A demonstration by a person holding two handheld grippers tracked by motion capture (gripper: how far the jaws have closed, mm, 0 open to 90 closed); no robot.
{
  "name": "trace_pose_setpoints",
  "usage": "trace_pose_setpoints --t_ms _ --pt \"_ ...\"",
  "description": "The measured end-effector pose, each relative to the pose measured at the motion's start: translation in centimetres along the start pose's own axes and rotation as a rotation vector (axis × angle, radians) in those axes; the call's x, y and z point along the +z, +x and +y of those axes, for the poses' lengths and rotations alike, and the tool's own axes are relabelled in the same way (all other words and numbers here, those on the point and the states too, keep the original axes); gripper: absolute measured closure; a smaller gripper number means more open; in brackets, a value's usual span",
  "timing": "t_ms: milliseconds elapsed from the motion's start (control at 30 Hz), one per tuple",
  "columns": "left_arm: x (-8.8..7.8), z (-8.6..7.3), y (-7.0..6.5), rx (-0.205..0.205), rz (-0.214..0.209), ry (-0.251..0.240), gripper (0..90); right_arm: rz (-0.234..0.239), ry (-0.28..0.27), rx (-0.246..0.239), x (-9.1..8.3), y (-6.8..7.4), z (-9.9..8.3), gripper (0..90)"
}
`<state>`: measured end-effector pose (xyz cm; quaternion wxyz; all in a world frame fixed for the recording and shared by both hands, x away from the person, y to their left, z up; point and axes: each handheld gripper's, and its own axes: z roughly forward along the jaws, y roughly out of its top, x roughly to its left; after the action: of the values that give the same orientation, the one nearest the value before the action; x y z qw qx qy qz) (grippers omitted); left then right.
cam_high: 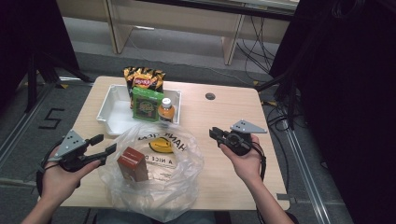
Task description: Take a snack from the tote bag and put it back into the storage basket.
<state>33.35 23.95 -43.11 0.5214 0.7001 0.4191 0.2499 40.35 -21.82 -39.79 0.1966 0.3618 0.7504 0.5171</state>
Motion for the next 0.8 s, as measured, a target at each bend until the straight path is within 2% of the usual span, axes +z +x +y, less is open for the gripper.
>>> trace_pose_setpoints --t_ms 33,100,200,233,267,300,333,433,467,567,667,800 --pt "-0.2 0.0 -0.1 -0.009 -0.001 -0.005 38.8 -0.009 0.009 0.022 -0.2 0.1 0.0 78.5" --pt "-0.4 0.1 -0.2 -0.009 -0.006 -0.011 38.6 -0.021 0.016 0.0 -0.3 -0.2 0.0 78.6" --pt "-0.9 0.4 -0.5 -0.016 -0.021 -0.017 37.2 -0.036 0.016 0.017 -0.1 -0.1 -0.1 78.0" --pt "-1.0 0.5 -0.6 -0.015 -0.032 -0.023 36.6 -0.041 0.008 0.006 0.0 -0.2 -0.2 77.3" --pt "-1.1 0.6 -0.8 -0.013 -0.041 -0.03 35.3 -0.03 0.014 0.019 0.0 -0.1 -0.2 76.4" --pt "-1.2 0.7 -0.9 -0.004 -0.045 -0.026 33.8 -0.033 0.029 0.0 -0.1 -0.2 -0.2 75.6" --pt "-1.3 0.9 -1.1 0.003 -0.052 -0.025 31.9 -0.027 0.037 0.022 0.0 0.0 -0.3 74.8" --pt "-1.8 1.2 -1.2 0.014 -0.069 -0.029 27.2 -0.03 0.022 0.018 0.4 -0.2 -0.6 71.6" --pt "-2.1 1.3 -1.3 0.016 -0.064 -0.025 25.8 -0.021 0.054 0.022 0.2 -0.2 -0.6 71.3" --pt "-3.0 1.3 -1.2 -0.002 -0.059 -0.039 24.1 -0.026 0.038 -0.003 0.4 -0.4 -0.7 70.5" --pt "-3.8 0.9 -1.3 -0.033 -0.066 -0.059 23.6 -0.019 0.045 0.0 0.5 -0.4 -0.7 69.7" --pt "-4.7 0.3 -1.7 -0.074 -0.098 -0.075 23.0 -0.029 0.051 0.019 0.4 -0.1 -0.7 68.9"
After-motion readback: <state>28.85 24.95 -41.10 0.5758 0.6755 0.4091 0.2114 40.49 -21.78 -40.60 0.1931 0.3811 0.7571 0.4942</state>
